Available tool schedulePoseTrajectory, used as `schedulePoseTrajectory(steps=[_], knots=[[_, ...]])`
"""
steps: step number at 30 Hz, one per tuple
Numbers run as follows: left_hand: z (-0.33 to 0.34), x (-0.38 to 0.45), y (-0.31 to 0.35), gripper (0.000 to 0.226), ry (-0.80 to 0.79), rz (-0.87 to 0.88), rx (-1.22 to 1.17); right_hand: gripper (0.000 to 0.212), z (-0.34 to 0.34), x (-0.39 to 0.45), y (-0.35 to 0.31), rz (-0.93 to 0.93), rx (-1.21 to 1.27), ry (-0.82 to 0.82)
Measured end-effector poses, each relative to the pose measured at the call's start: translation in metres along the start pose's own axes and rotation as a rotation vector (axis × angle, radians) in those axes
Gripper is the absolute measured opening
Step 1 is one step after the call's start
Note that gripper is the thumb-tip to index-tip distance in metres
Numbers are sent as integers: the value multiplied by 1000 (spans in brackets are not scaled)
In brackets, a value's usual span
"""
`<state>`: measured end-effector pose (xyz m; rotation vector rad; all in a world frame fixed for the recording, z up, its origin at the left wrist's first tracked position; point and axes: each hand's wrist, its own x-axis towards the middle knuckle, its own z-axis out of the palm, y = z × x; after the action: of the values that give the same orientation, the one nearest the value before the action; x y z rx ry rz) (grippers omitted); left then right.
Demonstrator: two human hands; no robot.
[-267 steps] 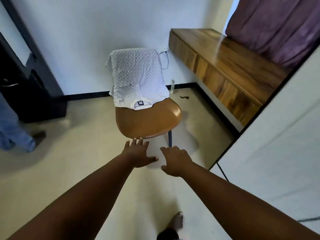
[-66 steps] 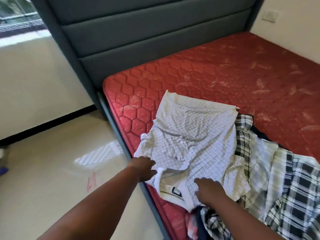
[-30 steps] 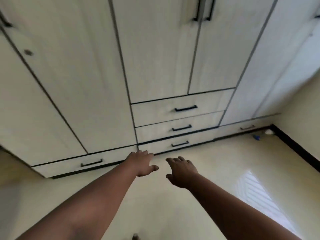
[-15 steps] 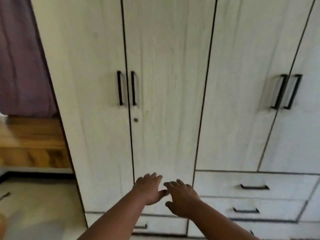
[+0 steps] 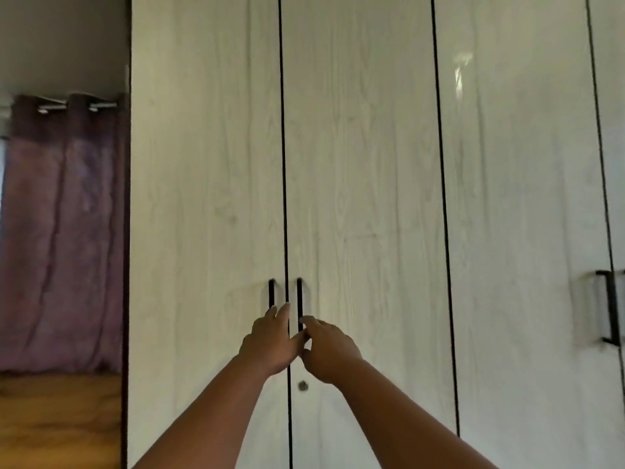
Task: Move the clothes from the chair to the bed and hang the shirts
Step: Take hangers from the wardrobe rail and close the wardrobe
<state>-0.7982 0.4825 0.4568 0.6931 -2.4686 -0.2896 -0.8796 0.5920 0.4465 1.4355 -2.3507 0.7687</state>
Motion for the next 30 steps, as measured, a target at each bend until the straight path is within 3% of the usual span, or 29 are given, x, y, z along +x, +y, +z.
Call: schedulePoseTrajectory(steps=[7, 12, 15, 20, 30], knots=[[15, 62, 3, 83, 33, -165, -110, 68, 15, 72, 19, 19, 113, -2], [43, 98, -11, 93, 114, -310, -369, 42, 35, 111, 28, 110, 348, -41], [55, 114, -15, 85, 244, -319, -531, 30, 44, 126, 34, 129, 407, 9], [73, 125, -26, 79, 360, -326, -485, 34, 49, 143, 42, 157, 436, 62], [72, 130, -38, 93, 240, -325, -417, 26, 49, 136, 38, 209, 438, 41]])
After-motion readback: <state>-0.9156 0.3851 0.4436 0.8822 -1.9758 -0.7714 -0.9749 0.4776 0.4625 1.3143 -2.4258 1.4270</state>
